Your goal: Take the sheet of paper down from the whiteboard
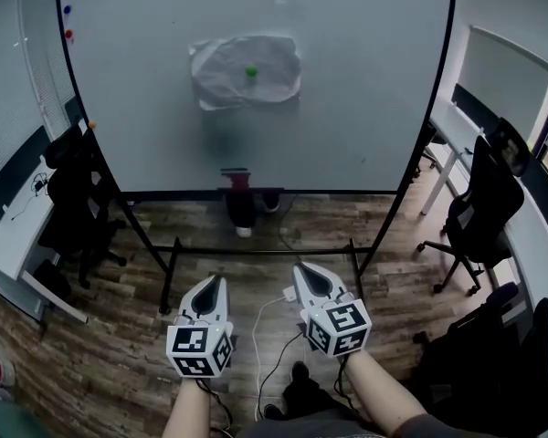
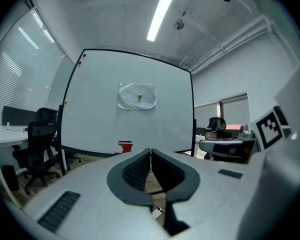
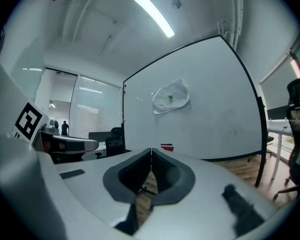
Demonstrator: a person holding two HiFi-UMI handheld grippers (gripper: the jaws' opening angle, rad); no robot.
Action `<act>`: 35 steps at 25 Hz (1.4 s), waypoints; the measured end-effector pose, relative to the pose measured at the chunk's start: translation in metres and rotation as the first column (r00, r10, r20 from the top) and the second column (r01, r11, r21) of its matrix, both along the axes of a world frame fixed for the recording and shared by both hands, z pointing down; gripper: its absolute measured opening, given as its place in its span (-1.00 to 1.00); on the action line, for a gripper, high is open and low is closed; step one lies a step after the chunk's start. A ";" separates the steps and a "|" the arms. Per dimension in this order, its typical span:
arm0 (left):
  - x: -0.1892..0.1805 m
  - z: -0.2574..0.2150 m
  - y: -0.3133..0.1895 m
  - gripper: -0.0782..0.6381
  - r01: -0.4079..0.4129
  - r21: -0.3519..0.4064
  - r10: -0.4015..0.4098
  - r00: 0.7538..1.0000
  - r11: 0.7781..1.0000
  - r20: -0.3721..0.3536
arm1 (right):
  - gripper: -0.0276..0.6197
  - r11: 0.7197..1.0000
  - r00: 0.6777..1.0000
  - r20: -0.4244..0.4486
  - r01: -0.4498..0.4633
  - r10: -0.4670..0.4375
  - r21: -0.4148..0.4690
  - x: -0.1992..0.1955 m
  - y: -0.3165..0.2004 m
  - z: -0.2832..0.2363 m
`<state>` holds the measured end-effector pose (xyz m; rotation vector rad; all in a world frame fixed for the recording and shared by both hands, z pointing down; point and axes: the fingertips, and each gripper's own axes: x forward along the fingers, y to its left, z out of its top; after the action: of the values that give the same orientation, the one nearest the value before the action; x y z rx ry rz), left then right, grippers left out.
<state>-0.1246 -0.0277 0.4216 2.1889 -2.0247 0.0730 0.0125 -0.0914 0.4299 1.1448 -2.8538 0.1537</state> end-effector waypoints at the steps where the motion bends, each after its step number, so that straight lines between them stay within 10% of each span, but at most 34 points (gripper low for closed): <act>1: -0.001 0.000 -0.007 -0.73 0.001 0.002 -0.001 1.000 1.000 0.003 | -0.85 1.000 1.000 0.003 0.002 -0.002 0.001 -0.001 -0.006 0.001; 35: -0.061 -0.056 -0.213 -0.73 0.138 0.070 -0.143 0.987 0.988 0.079 | -0.85 0.980 0.983 0.064 0.164 -0.172 0.112 -0.066 -0.228 -0.049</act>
<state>-0.1860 -0.2411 0.3652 2.1054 -2.2513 0.0856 -0.0538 -0.3197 0.3814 0.9250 -3.0398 0.0360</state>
